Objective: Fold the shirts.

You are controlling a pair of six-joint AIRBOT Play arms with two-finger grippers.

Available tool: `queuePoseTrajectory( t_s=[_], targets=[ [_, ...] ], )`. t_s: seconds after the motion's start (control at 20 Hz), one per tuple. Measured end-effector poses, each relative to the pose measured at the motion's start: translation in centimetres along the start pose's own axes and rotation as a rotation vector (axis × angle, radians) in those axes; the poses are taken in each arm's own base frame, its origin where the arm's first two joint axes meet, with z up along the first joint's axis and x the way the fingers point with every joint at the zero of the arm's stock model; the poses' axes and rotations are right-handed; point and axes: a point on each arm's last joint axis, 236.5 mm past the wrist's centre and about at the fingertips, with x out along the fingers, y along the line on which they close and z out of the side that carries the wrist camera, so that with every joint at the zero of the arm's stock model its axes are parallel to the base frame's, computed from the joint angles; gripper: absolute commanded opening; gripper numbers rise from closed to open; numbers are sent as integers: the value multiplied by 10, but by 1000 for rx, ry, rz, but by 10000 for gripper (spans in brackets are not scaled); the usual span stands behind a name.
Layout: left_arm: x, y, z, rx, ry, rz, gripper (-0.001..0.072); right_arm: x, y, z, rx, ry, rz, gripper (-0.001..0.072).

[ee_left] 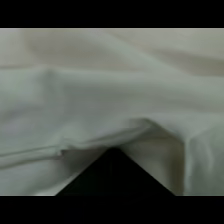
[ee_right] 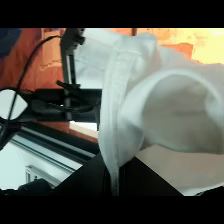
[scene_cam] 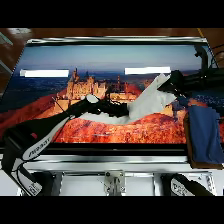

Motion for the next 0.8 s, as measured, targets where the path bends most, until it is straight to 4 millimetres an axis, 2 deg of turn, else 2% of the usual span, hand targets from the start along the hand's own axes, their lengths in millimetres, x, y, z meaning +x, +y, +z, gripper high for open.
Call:
queuePoseTrajectory(
  t_s=[0.1, 0.2, 0.25, 0.35, 0.45, 0.5, 0.55, 0.65, 0.75, 0.8],
  targets=[
    [19, -4, -11, -80, 5, -38, 35, -6, 4, -3, 3, -8, -7, 69],
    [20, -1, 1, -134, -31, -53, 34, -6, 3, -6, 8, -5, -31, 68],
    [13, 1, 11, -145, -54, -58, 34, -3, 3, -9, 2, 4, -47, 69],
    [-18, 1, 45, -129, -122, -62, 34, 8, 2, -14, -17, 28, -91, 69],
    [-71, 0, 88, -72, -221, -47, 35, 27, 5, -15, -46, 47, -110, 68],
    [-106, -4, 110, -40, -281, -42, 35, 41, 11, -14, -59, 54, -105, 68],
    [-143, -8, 130, -14, -349, -40, 35, 58, 18, -13, -71, 61, -93, 68],
    [-229, -21, 167, 37, -508, -34, 36, 100, 34, -14, -96, 77, -61, 69],
    [-311, -35, 187, 82, -654, -29, 36, 149, 52, -17, -105, 91, -17, 69],
    [-345, -44, 188, 105, -706, -28, 36, 175, 59, -21, -95, 98, 8, 69]
  ],
)
